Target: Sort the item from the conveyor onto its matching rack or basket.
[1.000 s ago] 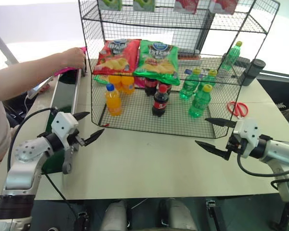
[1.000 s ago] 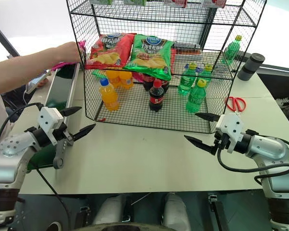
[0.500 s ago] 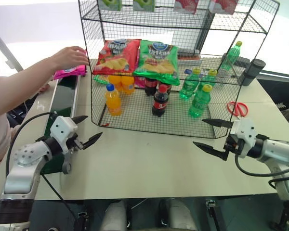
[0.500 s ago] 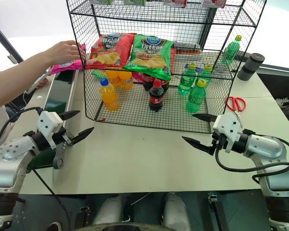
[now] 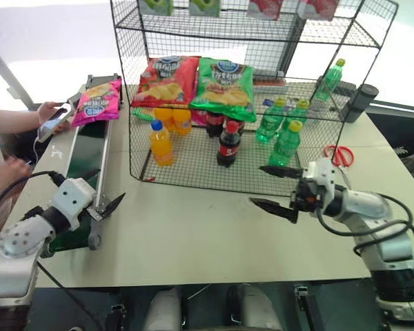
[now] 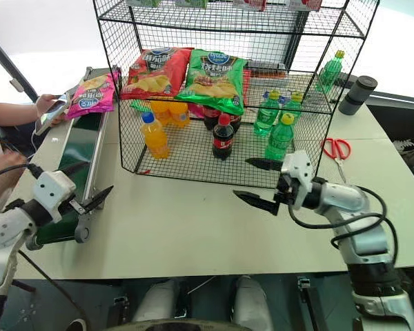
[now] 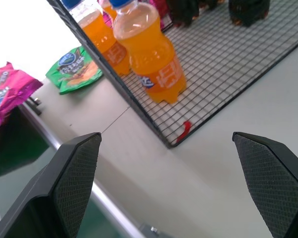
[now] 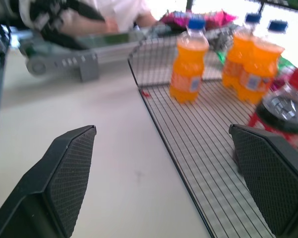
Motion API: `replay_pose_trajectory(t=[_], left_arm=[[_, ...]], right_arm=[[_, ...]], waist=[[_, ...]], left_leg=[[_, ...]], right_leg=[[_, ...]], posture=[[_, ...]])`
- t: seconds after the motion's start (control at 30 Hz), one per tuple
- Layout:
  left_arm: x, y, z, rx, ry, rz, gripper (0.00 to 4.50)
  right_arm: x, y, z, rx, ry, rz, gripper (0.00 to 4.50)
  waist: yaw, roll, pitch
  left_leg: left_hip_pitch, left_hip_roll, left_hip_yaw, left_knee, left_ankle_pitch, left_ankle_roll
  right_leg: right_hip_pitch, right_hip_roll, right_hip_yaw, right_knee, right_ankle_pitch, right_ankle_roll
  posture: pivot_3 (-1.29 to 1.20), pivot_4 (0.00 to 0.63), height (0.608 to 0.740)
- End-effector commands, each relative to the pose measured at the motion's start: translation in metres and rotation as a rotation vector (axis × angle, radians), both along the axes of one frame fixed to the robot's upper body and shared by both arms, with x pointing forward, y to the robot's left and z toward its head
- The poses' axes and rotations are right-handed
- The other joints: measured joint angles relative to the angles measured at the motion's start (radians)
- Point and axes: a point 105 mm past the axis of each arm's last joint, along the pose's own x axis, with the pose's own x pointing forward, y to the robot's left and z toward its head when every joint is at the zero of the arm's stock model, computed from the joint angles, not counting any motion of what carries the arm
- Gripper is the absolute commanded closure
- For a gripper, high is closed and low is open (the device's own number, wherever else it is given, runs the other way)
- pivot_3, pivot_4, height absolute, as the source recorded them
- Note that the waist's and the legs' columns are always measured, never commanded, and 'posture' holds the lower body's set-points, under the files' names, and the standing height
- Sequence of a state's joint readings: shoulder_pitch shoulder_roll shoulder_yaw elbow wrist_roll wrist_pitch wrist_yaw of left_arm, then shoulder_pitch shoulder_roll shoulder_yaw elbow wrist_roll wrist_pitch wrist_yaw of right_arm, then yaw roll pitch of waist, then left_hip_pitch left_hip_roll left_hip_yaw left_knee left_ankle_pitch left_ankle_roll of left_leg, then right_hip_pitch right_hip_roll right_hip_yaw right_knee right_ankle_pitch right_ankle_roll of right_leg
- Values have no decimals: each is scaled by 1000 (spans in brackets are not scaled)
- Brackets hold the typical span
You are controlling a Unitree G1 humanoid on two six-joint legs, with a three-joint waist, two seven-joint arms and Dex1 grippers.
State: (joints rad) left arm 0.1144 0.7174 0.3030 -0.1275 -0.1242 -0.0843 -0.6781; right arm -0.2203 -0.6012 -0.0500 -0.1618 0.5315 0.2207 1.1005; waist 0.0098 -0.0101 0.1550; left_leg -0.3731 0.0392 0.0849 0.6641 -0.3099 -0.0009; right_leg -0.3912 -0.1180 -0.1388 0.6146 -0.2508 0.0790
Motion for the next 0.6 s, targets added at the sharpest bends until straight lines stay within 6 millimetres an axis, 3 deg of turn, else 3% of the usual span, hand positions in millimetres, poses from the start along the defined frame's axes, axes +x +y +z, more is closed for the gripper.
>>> replay_pose_trajectory(t=[0.03,0.33,0.6], left_arm=[[-6,13,21,106,-113,60,0],[-24,48,21,267,-155,238,0],[-16,65,21,439,-182,300,0]], right_arm=[[-7,15,12,71,-10,119,28],[-7,35,9,52,-72,257,28],[2,37,8,52,-97,221,28]], waist=[[1,0,0],[0,0,0],[0,0,0]], left_leg=[[0,0,0,0,0,0],[0,0,0,0,0,0],[0,0,1,0,0,0]], right_leg=[[0,0,0,0,0,0],[0,-1,0,0,0,0],[-1,0,0,0,0,0]], posture=[[0,150,740],[0,150,740],[0,150,740]])
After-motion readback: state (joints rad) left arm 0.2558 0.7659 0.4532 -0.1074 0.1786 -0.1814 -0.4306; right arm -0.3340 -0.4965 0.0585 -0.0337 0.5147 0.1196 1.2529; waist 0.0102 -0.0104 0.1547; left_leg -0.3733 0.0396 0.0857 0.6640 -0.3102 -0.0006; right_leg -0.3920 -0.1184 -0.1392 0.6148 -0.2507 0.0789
